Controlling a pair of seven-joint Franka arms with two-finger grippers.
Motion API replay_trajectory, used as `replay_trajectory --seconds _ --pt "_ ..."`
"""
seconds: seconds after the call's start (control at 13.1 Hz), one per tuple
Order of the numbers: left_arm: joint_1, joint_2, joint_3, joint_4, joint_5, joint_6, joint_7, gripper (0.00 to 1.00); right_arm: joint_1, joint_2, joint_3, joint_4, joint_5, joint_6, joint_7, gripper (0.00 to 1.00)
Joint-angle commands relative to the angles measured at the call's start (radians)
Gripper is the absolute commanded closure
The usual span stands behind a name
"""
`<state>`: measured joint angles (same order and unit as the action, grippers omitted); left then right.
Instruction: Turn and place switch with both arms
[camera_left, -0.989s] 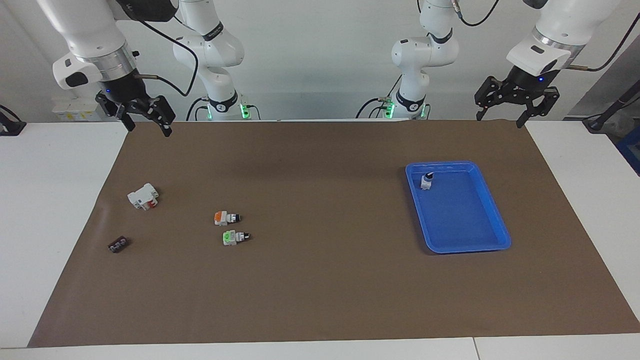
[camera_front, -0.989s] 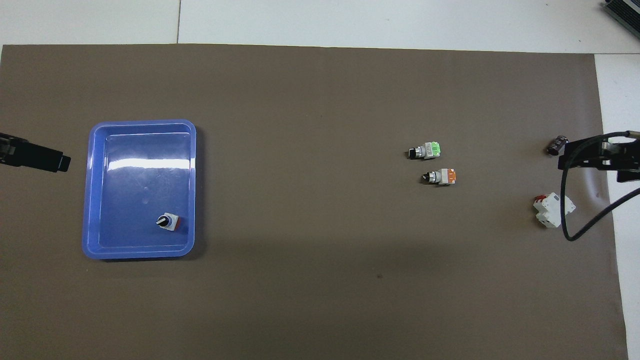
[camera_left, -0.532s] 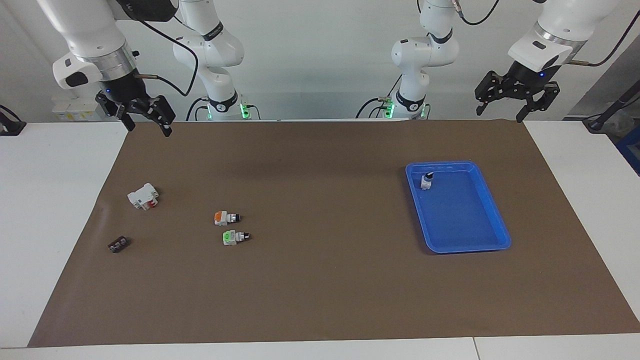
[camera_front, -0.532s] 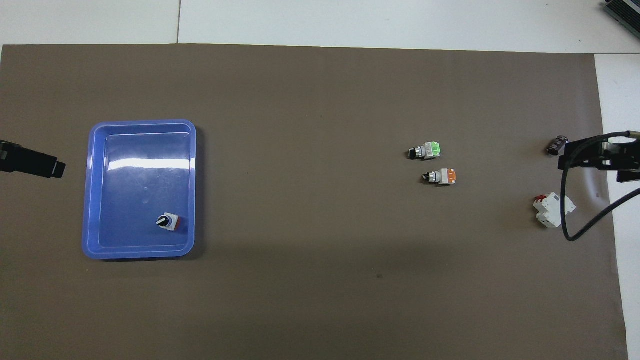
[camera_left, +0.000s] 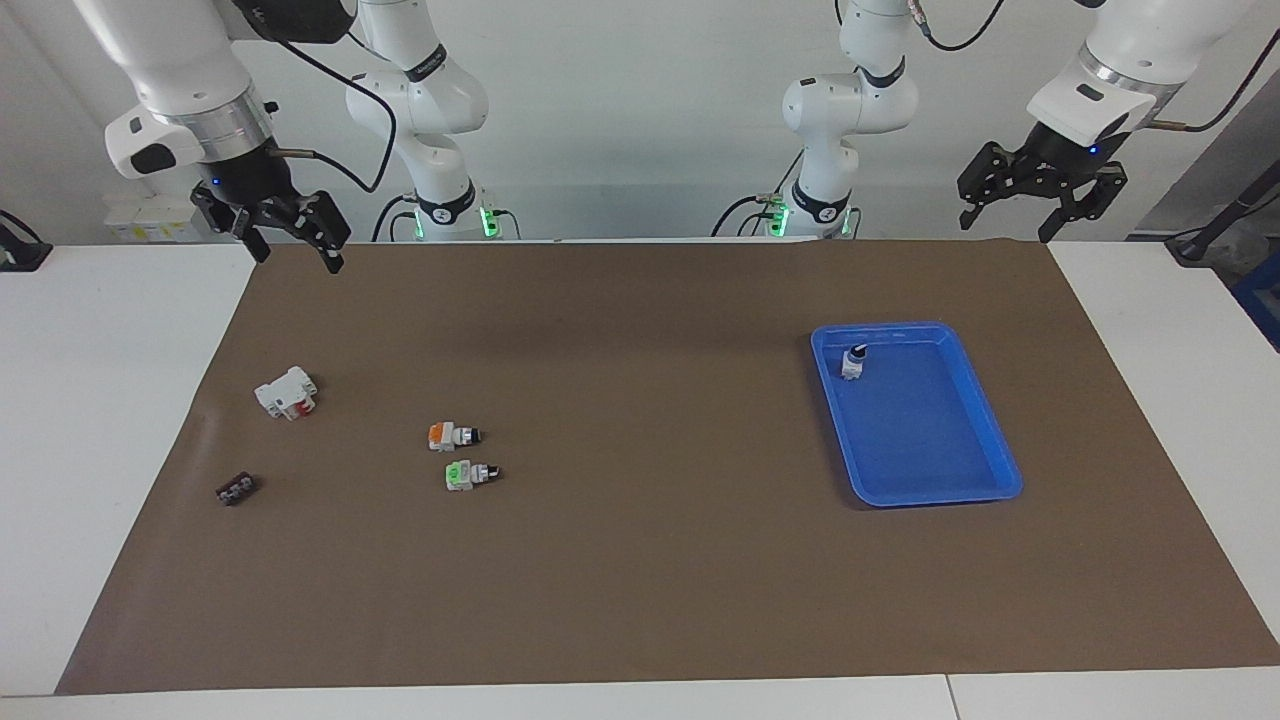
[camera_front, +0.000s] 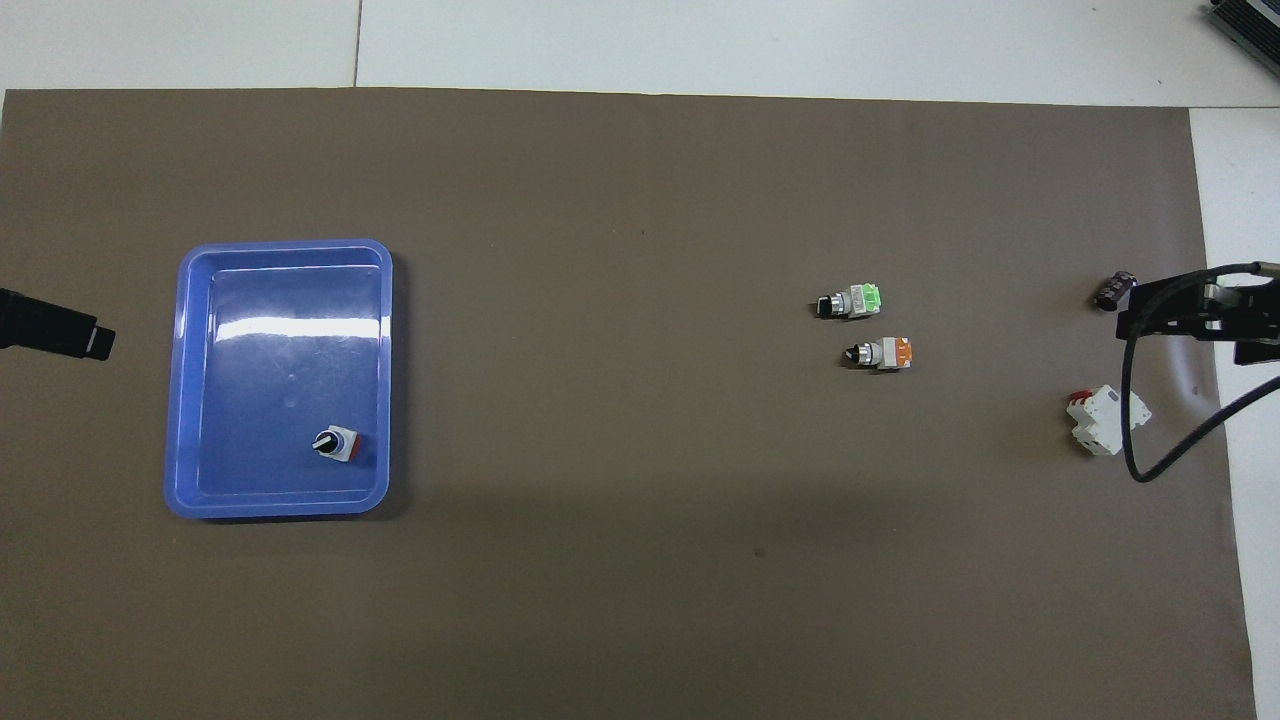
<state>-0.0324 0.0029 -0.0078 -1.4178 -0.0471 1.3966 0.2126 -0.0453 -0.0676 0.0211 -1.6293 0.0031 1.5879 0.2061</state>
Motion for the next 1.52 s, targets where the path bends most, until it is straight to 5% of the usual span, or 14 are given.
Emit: replay_trajectory --seconds 0.0,0.3,1.45 --pt "-0.043 0.014 0.019 0.036 -0.007 -0.021 -0.037 0.00 -0.004 -0.018 0.005 -0.020 -0.020 -0.005 -0.013 0.00" --pt "-0.054 -0.009 0.011 0.004 -0.001 -0.028 -0.163 0.00 -0.004 -0.020 0.005 -0.020 -0.020 -0.005 -0.013 0.00" --pt "-0.037 -0.017 0.045 -0.009 0.033 -0.047 -0.078 0.00 0.008 -0.020 0.010 -0.034 -0.025 0.009 -0.097 0.00"
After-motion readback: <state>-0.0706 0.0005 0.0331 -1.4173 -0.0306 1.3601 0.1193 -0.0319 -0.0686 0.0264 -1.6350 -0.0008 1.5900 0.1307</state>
